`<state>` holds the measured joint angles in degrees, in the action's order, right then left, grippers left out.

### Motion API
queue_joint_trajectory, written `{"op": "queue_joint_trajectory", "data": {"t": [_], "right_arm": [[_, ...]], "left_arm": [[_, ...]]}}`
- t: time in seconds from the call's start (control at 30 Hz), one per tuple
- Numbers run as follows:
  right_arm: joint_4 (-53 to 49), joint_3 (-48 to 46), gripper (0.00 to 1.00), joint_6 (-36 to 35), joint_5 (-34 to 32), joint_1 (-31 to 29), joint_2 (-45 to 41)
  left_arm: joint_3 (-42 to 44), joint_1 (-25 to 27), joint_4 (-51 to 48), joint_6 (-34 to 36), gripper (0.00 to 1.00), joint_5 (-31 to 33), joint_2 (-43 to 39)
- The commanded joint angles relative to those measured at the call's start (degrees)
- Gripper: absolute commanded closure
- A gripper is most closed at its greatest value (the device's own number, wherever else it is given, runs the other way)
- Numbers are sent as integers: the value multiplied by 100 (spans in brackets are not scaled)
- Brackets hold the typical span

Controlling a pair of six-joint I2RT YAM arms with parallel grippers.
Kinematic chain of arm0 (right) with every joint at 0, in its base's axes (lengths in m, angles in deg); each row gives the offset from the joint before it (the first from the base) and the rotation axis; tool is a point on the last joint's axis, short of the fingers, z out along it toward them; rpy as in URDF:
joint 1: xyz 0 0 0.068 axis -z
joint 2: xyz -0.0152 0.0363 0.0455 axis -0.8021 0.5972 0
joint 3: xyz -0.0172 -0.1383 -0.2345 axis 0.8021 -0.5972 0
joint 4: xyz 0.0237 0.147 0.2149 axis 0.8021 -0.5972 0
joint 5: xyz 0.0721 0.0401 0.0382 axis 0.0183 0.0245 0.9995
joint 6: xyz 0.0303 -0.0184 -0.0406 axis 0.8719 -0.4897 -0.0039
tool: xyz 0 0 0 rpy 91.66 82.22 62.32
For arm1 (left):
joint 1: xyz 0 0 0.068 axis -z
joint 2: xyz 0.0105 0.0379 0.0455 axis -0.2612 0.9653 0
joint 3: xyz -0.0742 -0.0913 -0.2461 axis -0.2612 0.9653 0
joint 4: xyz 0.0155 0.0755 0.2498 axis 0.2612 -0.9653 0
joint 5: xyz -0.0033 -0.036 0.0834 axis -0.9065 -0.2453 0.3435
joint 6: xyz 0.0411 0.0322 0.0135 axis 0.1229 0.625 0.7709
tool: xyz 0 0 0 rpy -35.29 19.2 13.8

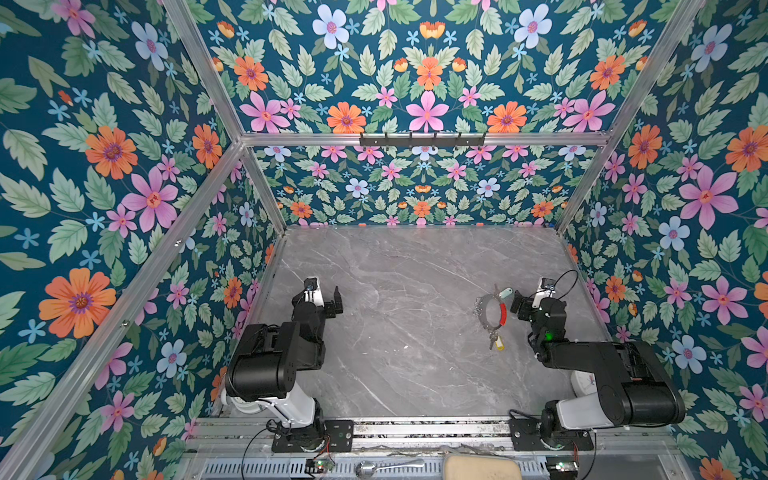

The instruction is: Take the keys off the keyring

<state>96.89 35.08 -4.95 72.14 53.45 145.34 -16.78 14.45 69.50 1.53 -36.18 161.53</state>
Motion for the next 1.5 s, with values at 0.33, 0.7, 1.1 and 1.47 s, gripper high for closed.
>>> {"op": "queue_joint_trajectory", "data": {"t": [0.33, 0.7, 1.1, 1.47], "right_arm": [[-2836, 1010, 1, 745, -1230, -134, -1369], [-4538, 1674, 18, 3892, 108, 85, -1727], [-6214, 2457, 22, 3003, 1947, -756, -1051], [-6600, 2879, 27, 2852, 1930, -1202, -187]], "left_arm": [[-123, 93, -1533, -673, 0, 937, -1910], [-72, -97, -2104, -5497, 0, 1019, -2188], [480, -355, 701, -7382, 0, -1083, -1273], [-602, -188, -2415, -6294, 0, -2688, -2048]]}}
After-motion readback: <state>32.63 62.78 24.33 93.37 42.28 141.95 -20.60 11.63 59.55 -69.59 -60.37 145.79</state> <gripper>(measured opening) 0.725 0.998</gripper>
